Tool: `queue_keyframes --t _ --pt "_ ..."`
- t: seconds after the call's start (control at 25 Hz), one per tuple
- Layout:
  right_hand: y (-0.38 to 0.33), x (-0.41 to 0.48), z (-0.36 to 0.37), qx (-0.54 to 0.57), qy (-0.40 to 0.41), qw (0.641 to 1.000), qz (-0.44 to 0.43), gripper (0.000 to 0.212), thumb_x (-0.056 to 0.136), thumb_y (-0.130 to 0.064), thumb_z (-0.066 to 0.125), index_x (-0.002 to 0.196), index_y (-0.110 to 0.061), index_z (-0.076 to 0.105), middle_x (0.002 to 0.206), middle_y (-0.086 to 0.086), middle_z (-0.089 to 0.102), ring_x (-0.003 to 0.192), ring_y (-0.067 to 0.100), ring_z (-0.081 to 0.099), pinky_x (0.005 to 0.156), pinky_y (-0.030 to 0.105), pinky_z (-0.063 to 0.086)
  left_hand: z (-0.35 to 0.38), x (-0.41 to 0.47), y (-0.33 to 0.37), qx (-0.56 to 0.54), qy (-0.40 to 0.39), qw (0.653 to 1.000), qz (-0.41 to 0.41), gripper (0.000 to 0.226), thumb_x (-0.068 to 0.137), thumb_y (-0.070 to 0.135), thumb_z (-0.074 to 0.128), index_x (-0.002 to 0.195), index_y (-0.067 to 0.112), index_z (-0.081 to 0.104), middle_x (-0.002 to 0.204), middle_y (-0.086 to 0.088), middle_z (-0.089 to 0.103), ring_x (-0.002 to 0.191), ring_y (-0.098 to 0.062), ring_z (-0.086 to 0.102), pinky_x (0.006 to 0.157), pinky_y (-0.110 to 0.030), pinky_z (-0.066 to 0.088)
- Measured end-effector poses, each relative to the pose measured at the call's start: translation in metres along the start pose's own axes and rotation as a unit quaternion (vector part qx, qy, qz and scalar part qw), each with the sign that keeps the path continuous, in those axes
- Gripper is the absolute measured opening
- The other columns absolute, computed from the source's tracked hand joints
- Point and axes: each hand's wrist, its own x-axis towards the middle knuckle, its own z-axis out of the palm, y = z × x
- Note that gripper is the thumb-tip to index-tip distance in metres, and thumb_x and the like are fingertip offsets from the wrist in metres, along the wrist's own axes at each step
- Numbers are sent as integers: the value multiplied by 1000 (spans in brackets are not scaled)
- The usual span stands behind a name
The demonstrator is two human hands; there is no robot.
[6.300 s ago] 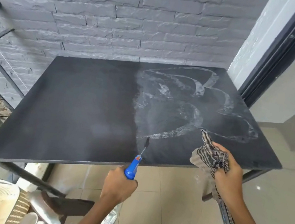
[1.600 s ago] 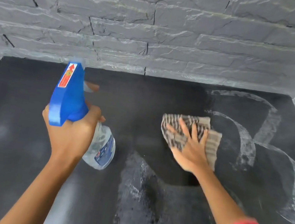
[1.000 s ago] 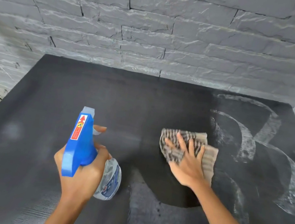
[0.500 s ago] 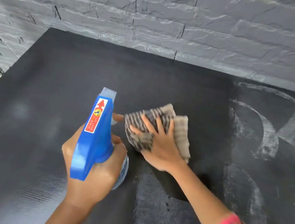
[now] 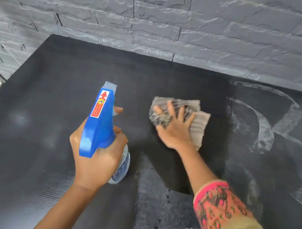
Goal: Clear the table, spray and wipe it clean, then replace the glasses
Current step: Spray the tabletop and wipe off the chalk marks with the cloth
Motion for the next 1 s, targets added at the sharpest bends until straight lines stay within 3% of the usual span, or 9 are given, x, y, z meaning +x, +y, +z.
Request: queue_keyframes --t 0.08,0.2,0.36,0.52,0.6,0.68,0.8,0.88,1.0 --pt "-22 -59 17 -18 4 994 -108 65 86 -48 36 144 -53 7 160 -6 -4 144 41 2 108 70 -9 2 2 7 -18 23 999 14 44 67 5 53 81 47 57 62 -29 54 58 -36 53 59 -30 49" --pt "-3 -161 35 -53 11 983 -177 67 84 -51 40 144 -52 11 160 -6 6 140 42 21 107 71 3 3 4 7 -19 18 1000 9 45 67 5 53 82 47 55 66 -30 57 62 -36 55 62 -27 51" --pt "66 -179 21 -72 22 995 -57 67 87 -45 38 140 -61 0 158 -16 -7 145 37 9 110 61 -14 3 3 10 -15 23 999 23 42 67 5 54 83 44 54 65 -28 58 59 -29 55 60 -17 48" --pt "27 -109 9 4 6 996 94 58 93 -53 31 143 -54 1 159 -11 -11 144 37 -8 107 69 -10 4 3 16 -12 24 999 23 37 67 8 51 81 41 54 60 -20 59 49 -17 56 55 -14 47" --pt "-10 -117 16 2 -6 999 38 61 91 -53 32 144 -53 2 159 -9 -12 144 39 -7 107 68 -13 0 -2 20 -9 17 999 30 40 65 6 50 80 43 54 55 -10 57 47 -11 59 55 -16 48" --pt "-37 -161 30 -5 -9 998 -60 64 86 -50 34 143 -54 6 159 -9 -10 144 40 0 107 64 -20 -9 -14 25 6 10 999 40 42 64 5 51 79 44 56 55 -13 56 51 -25 60 52 -19 47" --pt "-32 -246 47 -45 11 988 -146 65 81 -51 40 142 -53 19 159 -9 13 139 40 26 109 67 -2 -30 -42 24 22 -1 999 30 43 63 7 52 77 46 59 54 -1 59 51 -24 61 52 -18 48" --pt "-1 -291 49 -63 -5 990 -128 67 81 -51 44 142 -56 16 158 -13 14 138 36 30 109 65 5 -48 -64 21 10 0 1000 5 42 64 6 51 79 45 59 55 9 60 50 -9 63 54 -16 51" --pt "38 -285 35 -42 -8 999 29 66 88 -49 33 137 -61 -8 157 -20 -10 145 33 5 110 64 -5 -73 -94 12 -4 3 999 -34 28 69 3 56 80 29 58 55 15 63 51 -1 63 52 -12 49"
